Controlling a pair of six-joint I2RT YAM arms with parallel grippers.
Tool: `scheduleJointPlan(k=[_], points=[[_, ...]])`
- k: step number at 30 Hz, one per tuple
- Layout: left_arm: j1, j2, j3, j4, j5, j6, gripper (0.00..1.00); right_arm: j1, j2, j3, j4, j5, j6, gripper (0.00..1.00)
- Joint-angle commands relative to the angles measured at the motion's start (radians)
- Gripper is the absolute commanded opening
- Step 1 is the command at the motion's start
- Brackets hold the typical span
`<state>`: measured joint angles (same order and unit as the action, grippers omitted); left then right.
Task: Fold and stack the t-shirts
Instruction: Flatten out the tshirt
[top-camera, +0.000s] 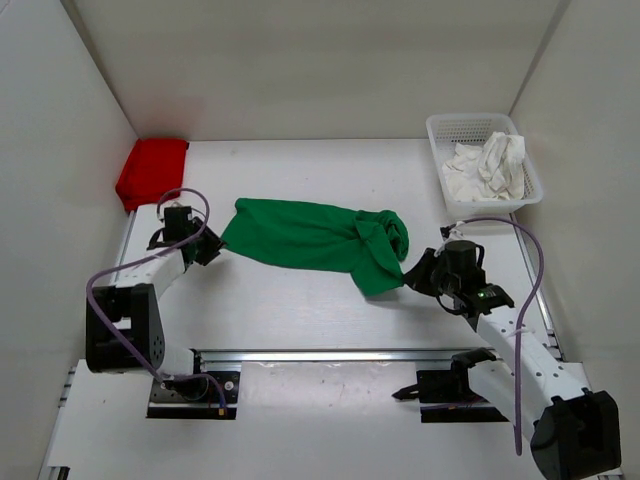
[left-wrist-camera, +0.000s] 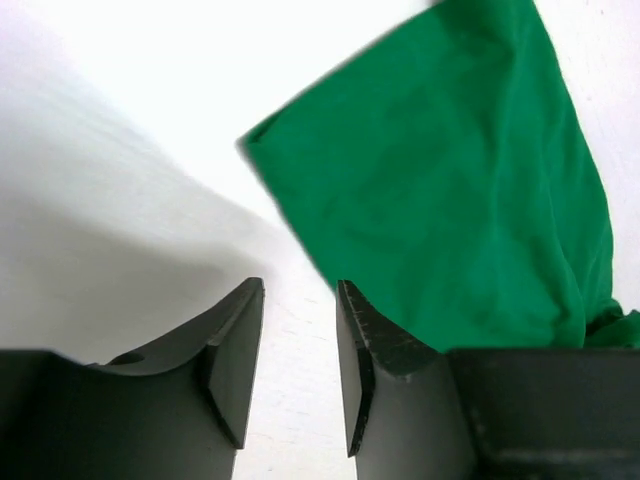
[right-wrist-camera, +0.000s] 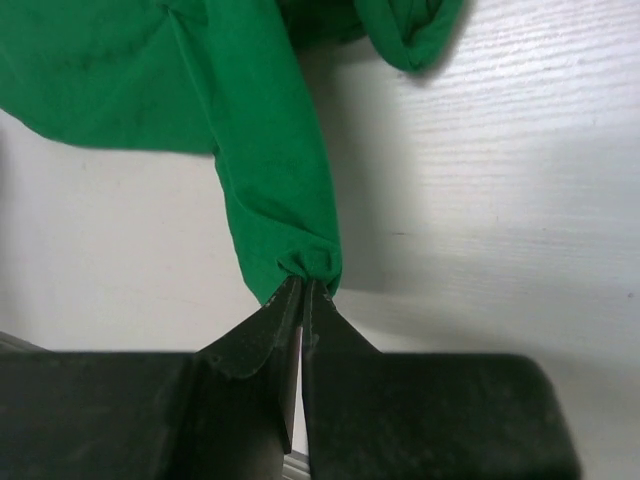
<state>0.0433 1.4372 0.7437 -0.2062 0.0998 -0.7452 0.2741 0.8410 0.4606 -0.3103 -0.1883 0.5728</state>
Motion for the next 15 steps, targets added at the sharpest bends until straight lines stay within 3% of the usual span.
scheduleJointPlan(k=[1, 6, 15], points=[[0.049, -0.04, -0.075, 0.06, -0.02, -0.026, 0.45, -0.026, -0.019, -0.011, 0.065, -0.062, -0.007, 0.0], [0.055, 0.025, -0.064, 0.12, -0.052, -0.052, 0.4, 0.014, -0.022, -0.019, 0.074, -0.053, -0.011, 0.0], [0.04, 0.18, -0.004, 0.194, -0.063, -0.091, 0.42, 0.01, -0.011, -0.027, 0.106, -0.085, -0.031, 0.0]])
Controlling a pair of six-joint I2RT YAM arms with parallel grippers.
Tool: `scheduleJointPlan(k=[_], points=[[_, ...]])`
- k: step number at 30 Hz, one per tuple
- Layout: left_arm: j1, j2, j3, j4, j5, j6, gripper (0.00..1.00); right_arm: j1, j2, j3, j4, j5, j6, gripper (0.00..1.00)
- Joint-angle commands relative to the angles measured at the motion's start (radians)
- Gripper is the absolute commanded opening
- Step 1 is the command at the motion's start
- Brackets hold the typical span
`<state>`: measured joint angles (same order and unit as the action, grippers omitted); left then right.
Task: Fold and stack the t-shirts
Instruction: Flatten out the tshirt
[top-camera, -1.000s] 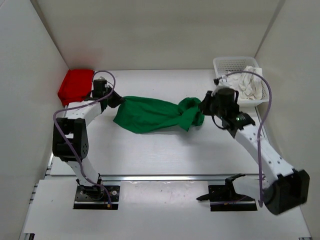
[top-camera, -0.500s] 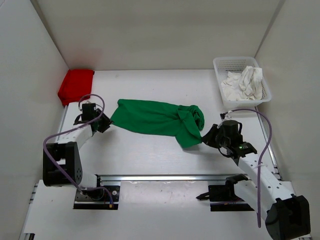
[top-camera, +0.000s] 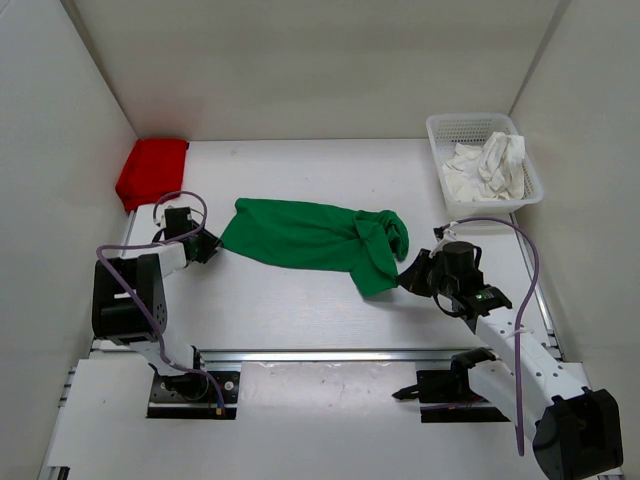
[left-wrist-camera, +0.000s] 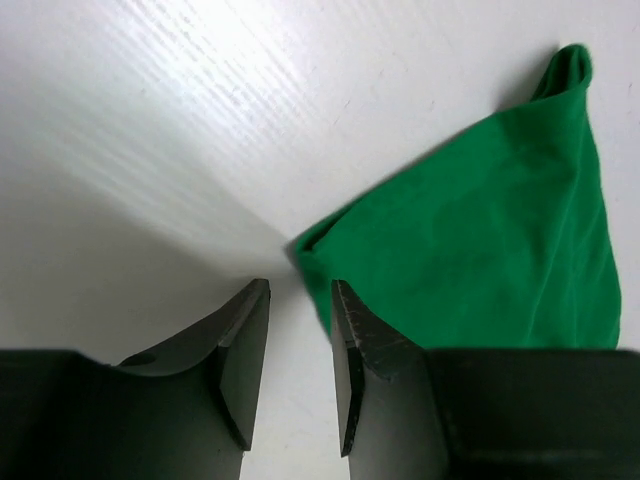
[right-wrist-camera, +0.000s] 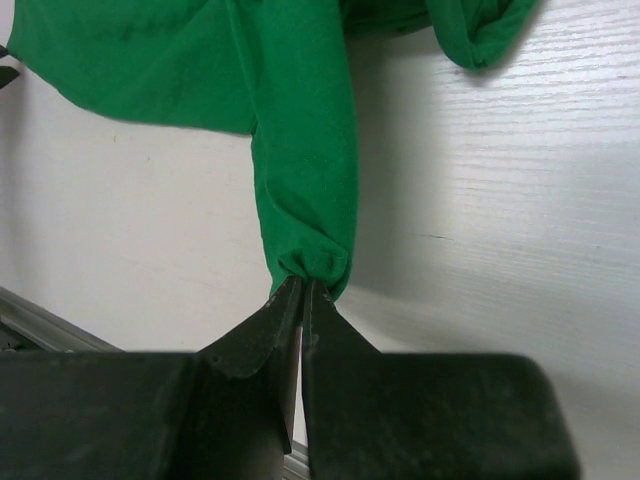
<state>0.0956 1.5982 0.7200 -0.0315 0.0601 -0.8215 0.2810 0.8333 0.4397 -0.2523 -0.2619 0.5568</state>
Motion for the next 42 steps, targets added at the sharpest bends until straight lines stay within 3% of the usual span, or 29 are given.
scheduleJointPlan(k=[1, 9, 13, 19, 25, 27, 29, 32, 36, 38, 40, 42], points=[[-0.017, 0.029, 0.019, 0.022, -0.029, -0.015, 0.42, 0.004, -0.008, -0.01, 0.05, -0.016, -0.015, 0.0], [-0.028, 0.077, 0.016, 0.094, 0.003, -0.018, 0.21, 0.026, 0.021, 0.02, 0.059, -0.002, -0.02, 0.0], [-0.016, 0.066, 0.036, 0.088, -0.003, -0.016, 0.0, 0.033, 0.039, 0.043, 0.064, 0.003, -0.031, 0.0], [-0.065, -0.058, 0.116, 0.032, 0.0, 0.013, 0.0, 0.043, 0.049, 0.151, 0.01, 0.021, -0.069, 0.0], [-0.157, -0.245, 0.369, -0.186, 0.047, 0.154, 0.0, 0.069, 0.064, 0.49, -0.18, 0.194, -0.168, 0.0], [-0.128, -0.277, 0.502, -0.252, 0.131, 0.165, 0.0, 0.102, 0.082, 0.653, -0.238, 0.257, -0.204, 0.0], [-0.039, -0.3, 0.602, -0.292, 0.232, 0.159, 0.0, 0.173, 0.099, 0.785, -0.304, 0.444, -0.238, 0.0], [0.013, -0.323, 0.765, -0.336, 0.293, 0.122, 0.0, 0.3, 0.156, 1.026, -0.386, 0.637, -0.297, 0.0], [0.05, -0.304, 0.984, -0.358, 0.368, 0.075, 0.0, 0.457, 0.291, 1.396, -0.447, 0.777, -0.392, 0.0], [0.058, -0.275, 1.076, -0.395, 0.342, 0.085, 0.0, 0.423, 0.384, 1.528, -0.44, 0.764, -0.437, 0.0], [0.068, -0.253, 1.069, -0.395, 0.34, 0.075, 0.0, 0.293, 0.459, 1.6, -0.449, 0.603, -0.433, 0.0], [0.053, -0.231, 1.007, -0.367, 0.304, 0.077, 0.0, 0.053, 0.533, 1.617, -0.447, 0.305, -0.382, 0.0]])
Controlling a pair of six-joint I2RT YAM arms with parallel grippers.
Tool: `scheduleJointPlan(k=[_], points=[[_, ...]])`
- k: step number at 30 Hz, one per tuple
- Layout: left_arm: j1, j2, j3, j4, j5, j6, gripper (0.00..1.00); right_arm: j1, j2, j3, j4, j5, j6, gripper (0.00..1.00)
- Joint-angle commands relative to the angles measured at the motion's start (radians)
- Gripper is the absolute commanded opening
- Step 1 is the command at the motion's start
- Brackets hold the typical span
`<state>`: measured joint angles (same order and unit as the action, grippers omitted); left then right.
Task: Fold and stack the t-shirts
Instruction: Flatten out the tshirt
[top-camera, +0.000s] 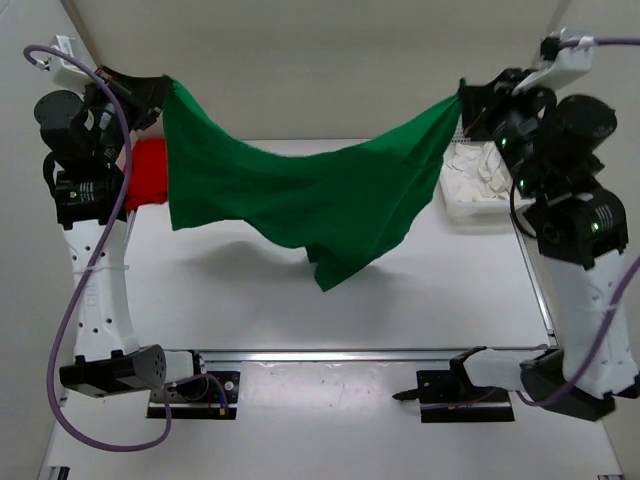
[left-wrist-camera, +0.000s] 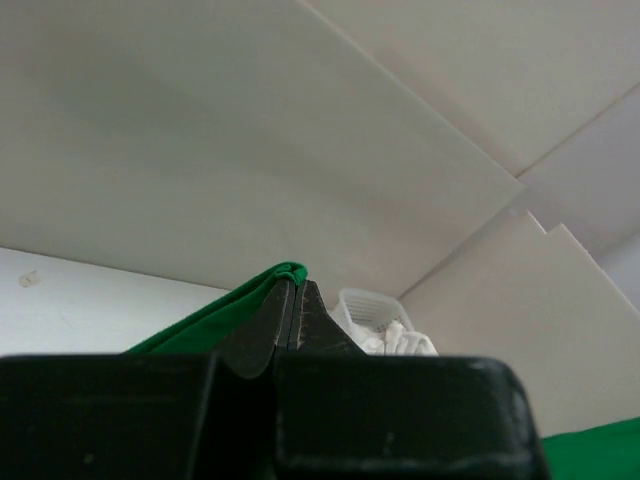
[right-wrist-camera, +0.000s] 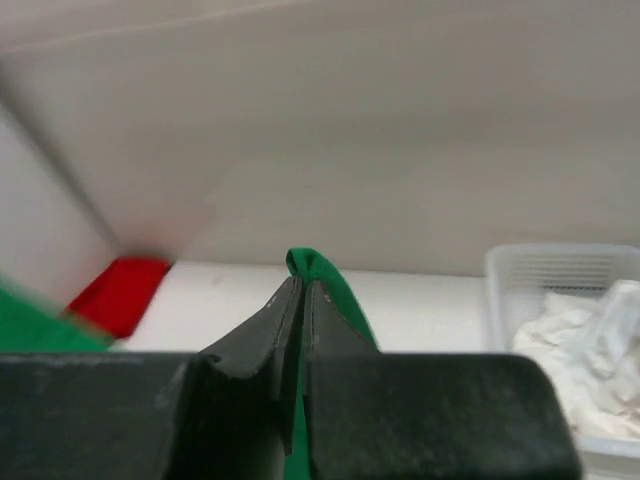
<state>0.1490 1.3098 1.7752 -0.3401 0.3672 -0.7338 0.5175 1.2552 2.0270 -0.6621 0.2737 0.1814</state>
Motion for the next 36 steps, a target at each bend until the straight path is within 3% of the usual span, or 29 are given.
scheduleJointPlan(k=[1, 3, 7, 11, 13, 18, 21, 24, 26, 29, 32, 36], points=[[-0.006, 0.062, -0.093, -0.056, -0.039, 0.006, 0.0, -0.191, 0.148, -0.005, -0.018, -0.243, 0.003, 0.0], [-0.026, 0.081, -0.18, -0.037, -0.095, 0.034, 0.0, -0.27, 0.206, -0.063, 0.048, -0.334, 0.007, 0.0], [-0.042, 0.163, -0.298, 0.03, -0.155, 0.045, 0.0, -0.323, 0.401, 0.001, 0.068, -0.474, 0.006, 0.0], [-0.081, 0.377, -0.122, -0.005, -0.143, 0.037, 0.0, -0.359, 0.741, 0.478, -0.077, -0.456, -0.01, 0.0], [-0.097, 0.454, 0.005, -0.03, -0.101, 0.013, 0.0, -0.408, 0.73, 0.472, 0.02, -0.519, 0.052, 0.0], [-0.083, 0.483, 0.301, -0.048, -0.123, -0.021, 0.0, -0.436, 0.594, 0.492, 0.234, -0.459, 0.079, 0.0], [-0.008, 0.435, 0.29, 0.051, -0.059, -0.088, 0.0, -0.45, 0.495, 0.451, 0.35, -0.406, 0.067, 0.0], [0.014, 0.407, 0.3, 0.04, -0.094, -0.058, 0.0, -0.432, 0.457, 0.449, 0.34, -0.358, 0.008, 0.0], [0.029, 0.391, 0.305, 0.036, -0.096, -0.052, 0.0, -0.438, 0.431, 0.402, 0.302, -0.335, -0.008, 0.0], [0.035, 0.364, 0.216, 0.068, -0.097, -0.052, 0.0, -0.461, 0.34, 0.173, 0.289, -0.325, 0.023, 0.0], [0.018, 0.295, 0.034, 0.102, -0.12, -0.02, 0.0, -0.456, 0.152, -0.278, 0.376, -0.301, 0.053, 0.0], [-0.012, 0.136, -0.259, 0.16, -0.188, 0.031, 0.0, -0.458, -0.006, -0.657, 0.42, -0.309, 0.128, 0.0]])
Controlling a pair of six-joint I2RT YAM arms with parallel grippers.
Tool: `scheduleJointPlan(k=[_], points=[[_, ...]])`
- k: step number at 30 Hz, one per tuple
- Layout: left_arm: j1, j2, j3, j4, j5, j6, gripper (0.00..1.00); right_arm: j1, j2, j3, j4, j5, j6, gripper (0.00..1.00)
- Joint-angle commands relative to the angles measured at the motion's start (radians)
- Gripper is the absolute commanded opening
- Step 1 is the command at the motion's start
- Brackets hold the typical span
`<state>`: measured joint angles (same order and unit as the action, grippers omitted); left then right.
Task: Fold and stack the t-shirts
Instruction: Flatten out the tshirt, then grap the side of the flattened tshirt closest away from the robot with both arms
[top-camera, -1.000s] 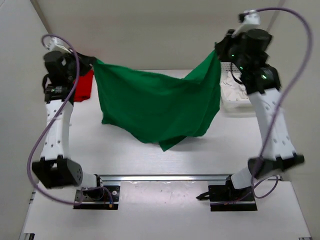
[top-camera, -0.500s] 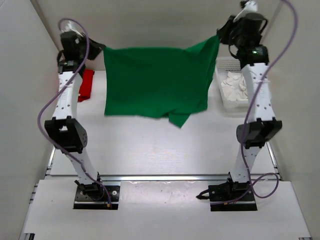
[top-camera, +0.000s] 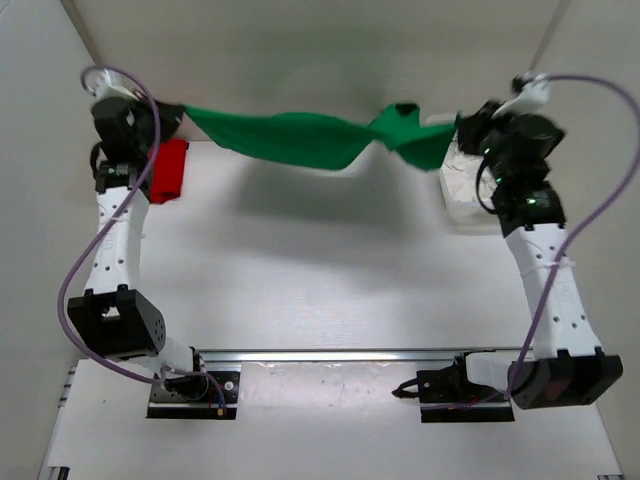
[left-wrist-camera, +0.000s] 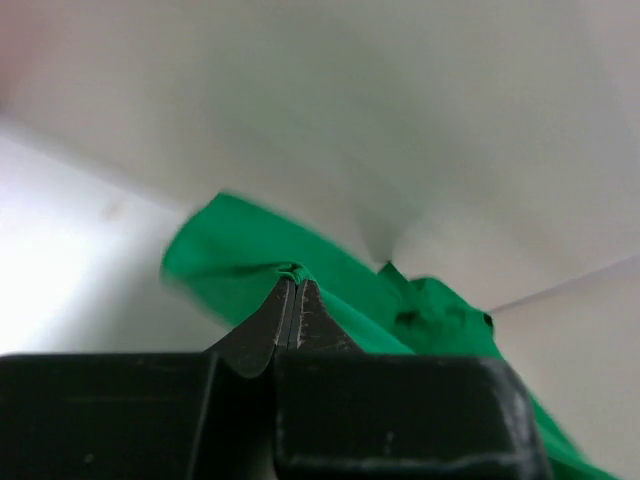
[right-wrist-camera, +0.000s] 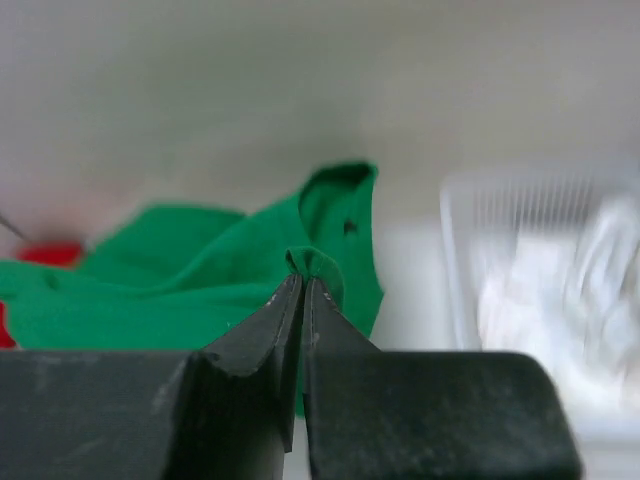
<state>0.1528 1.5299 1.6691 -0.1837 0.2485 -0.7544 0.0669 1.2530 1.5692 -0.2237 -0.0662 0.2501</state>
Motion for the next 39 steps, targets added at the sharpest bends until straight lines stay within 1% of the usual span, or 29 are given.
scheduleJointPlan(k=[1, 3, 4, 6, 7, 8, 10, 12, 13, 14, 15, 17, 19, 21, 22, 24, 26, 28, 30, 32, 35, 37, 39], points=[[-0.018, -0.102, -0.255, 0.001, -0.096, 0.07, 0.0, -0.003, -0.044, -0.298, -0.026, 0.034, 0.057, 0.0], [-0.018, -0.181, -0.464, 0.018, -0.115, 0.096, 0.0, 0.025, -0.11, -0.501, -0.031, 0.037, 0.066, 0.0], [-0.016, -0.198, -0.515, 0.016, -0.117, 0.096, 0.0, 0.043, -0.125, -0.558, -0.034, 0.031, 0.066, 0.0], [-0.006, -0.275, -0.717, 0.012, -0.13, 0.113, 0.0, 0.08, -0.19, -0.743, -0.031, 0.025, 0.086, 0.0], [0.002, -0.327, -0.815, -0.005, -0.138, 0.107, 0.0, 0.1, -0.197, -0.773, -0.04, -0.003, 0.109, 0.0], [0.026, -0.341, -0.865, 0.01, -0.13, 0.095, 0.0, 0.103, -0.217, -0.82, -0.07, -0.015, 0.121, 0.0], [0.033, -0.443, -1.033, 0.019, -0.123, 0.063, 0.0, 0.122, -0.251, -0.888, -0.12, -0.082, 0.17, 0.0], [0.025, -0.491, -1.088, 0.009, -0.133, 0.07, 0.0, 0.122, -0.321, -0.96, -0.166, -0.125, 0.201, 0.0], [0.016, -0.504, -1.098, -0.028, -0.14, 0.093, 0.0, 0.128, -0.37, -0.991, -0.198, -0.136, 0.221, 0.0], [-0.01, -0.517, -1.102, -0.058, -0.147, 0.11, 0.0, 0.134, -0.394, -1.003, -0.238, -0.127, 0.227, 0.0], [-0.012, -0.531, -1.111, -0.072, -0.126, 0.128, 0.0, 0.143, -0.453, -1.023, -0.282, -0.127, 0.251, 0.0], [0.004, -0.575, -1.132, -0.135, -0.098, 0.161, 0.0, 0.19, -0.542, -1.035, -0.33, -0.127, 0.291, 0.0], [-0.007, -0.597, -1.143, -0.175, -0.123, 0.182, 0.0, 0.238, -0.628, -1.034, -0.388, -0.092, 0.354, 0.01], [-0.013, -0.593, -1.14, -0.175, -0.118, 0.184, 0.0, 0.254, -0.644, -1.025, -0.417, -0.064, 0.356, 0.0], [0.0, -0.577, -1.135, -0.168, -0.106, 0.172, 0.0, 0.243, -0.627, -1.016, -0.413, -0.069, 0.342, 0.0], [0.022, -0.527, -1.117, -0.136, -0.054, 0.149, 0.0, 0.161, -0.562, -0.991, -0.375, -0.143, 0.295, 0.0], [0.021, -0.496, -1.105, -0.108, -0.051, 0.125, 0.0, 0.098, -0.483, -0.96, -0.329, -0.188, 0.241, 0.0], [0.036, -0.472, -1.103, -0.079, -0.048, 0.083, 0.0, 0.062, -0.382, -0.907, -0.281, -0.19, 0.212, 0.0], [0.066, -0.445, -1.117, -0.03, -0.028, 0.035, 0.0, 0.051, -0.284, -0.858, -0.229, -0.166, 0.193, 0.0], [0.085, -0.387, -1.121, 0.022, 0.024, -0.016, 0.0, 0.036, -0.193, -0.796, -0.212, -0.156, 0.157, 0.0], [0.064, -0.315, -1.115, 0.087, 0.034, -0.088, 0.0, 0.037, -0.037, -0.691, -0.189, -0.15, 0.137, 0.0], [0.056, -0.286, -1.109, 0.128, 0.031, -0.118, 0.0, 0.043, 0.031, -0.637, -0.161, -0.155, 0.133, 0.0], [0.054, -0.248, -1.092, 0.136, 0.026, -0.132, 0.0, 0.045, 0.101, -0.589, -0.146, -0.156, 0.123, 0.0]])
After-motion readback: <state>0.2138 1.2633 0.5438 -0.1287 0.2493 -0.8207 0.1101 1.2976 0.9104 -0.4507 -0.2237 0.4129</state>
